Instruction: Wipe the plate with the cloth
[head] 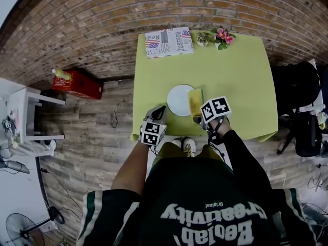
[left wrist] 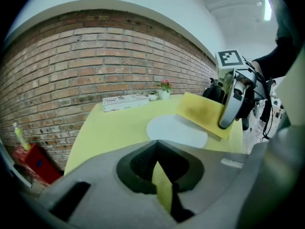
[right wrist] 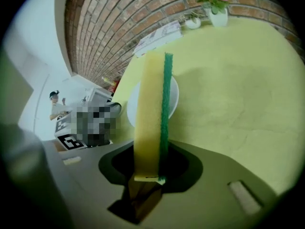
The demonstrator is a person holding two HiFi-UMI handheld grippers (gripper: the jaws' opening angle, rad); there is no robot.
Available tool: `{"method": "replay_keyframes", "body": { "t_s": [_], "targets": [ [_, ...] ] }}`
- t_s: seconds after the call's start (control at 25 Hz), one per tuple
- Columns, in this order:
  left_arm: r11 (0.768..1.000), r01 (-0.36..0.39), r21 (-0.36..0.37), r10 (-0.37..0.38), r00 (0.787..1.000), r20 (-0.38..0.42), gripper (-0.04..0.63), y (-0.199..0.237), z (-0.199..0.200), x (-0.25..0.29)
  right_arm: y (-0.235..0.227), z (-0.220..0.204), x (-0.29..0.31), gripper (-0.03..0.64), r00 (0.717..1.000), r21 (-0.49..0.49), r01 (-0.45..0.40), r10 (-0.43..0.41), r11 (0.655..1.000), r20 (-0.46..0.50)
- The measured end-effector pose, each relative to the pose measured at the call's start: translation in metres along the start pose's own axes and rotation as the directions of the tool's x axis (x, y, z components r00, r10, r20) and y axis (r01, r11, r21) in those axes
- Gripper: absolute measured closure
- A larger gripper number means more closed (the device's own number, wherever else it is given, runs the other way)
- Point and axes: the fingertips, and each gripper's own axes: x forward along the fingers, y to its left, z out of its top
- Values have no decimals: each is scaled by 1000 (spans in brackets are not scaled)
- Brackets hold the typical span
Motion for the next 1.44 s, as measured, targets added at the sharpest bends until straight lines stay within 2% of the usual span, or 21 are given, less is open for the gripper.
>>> {"method": "replay_keyframes", "body": {
  "t_s": [0.16, 0.24, 0.32, 0.44, 0.6, 0.72, 0.84, 0.96, 1.08, 1.16, 1.44],
  "targets": [
    [999, -1, -47, 1, 1000, -1, 588, 3, 0, -1, 6, 26, -22, 483, 985, -162, 50, -22, 986, 170],
    [998, -5, -62, 6, 1000, 19, 588, 5, 7, -6, 5, 44, -41, 485, 962, -196, 107, -52, 975, 268],
    [998, -9, -55, 13, 997, 76, 588, 5, 30, -15, 3, 63, -64, 486, 925, -218, 184, -94, 958, 367],
    [999, -33, -30, 38, 985, 167, 588, 7, 75, -32, 3, 88, -102, 492, 837, -259, 328, -153, 909, 525],
    [998, -60, 13, 54, 959, 277, 588, 5, 137, -58, 25, 114, -151, 497, 708, -307, 457, -133, 835, 694],
    [994, -82, 72, 53, 941, 335, 588, -1, 179, -75, 41, 128, -183, 499, 631, -292, 498, -110, 817, 768],
    [988, -118, 101, 74, 930, 360, 588, -1, 210, -90, 56, 136, -210, 500, 556, -272, 521, -80, 809, 828],
    [979, -150, 140, 87, 921, 379, 588, -2, 234, -107, 68, 137, -231, 502, 496, -255, 537, -56, 805, 866],
    [971, -182, 155, 103, 904, 415, 588, -2, 259, -123, 82, 139, -250, 502, 458, -261, 561, -31, 786, 889],
    [964, -210, 164, 122, 896, 428, 588, -2, 269, -132, 90, 138, -257, 502, 443, -271, 572, -13, 774, 897],
    [947, -259, 191, 137, 862, 488, 588, -15, 301, -155, 100, 125, -265, 503, 423, -274, 559, 15, 782, 906]
  ]
}}
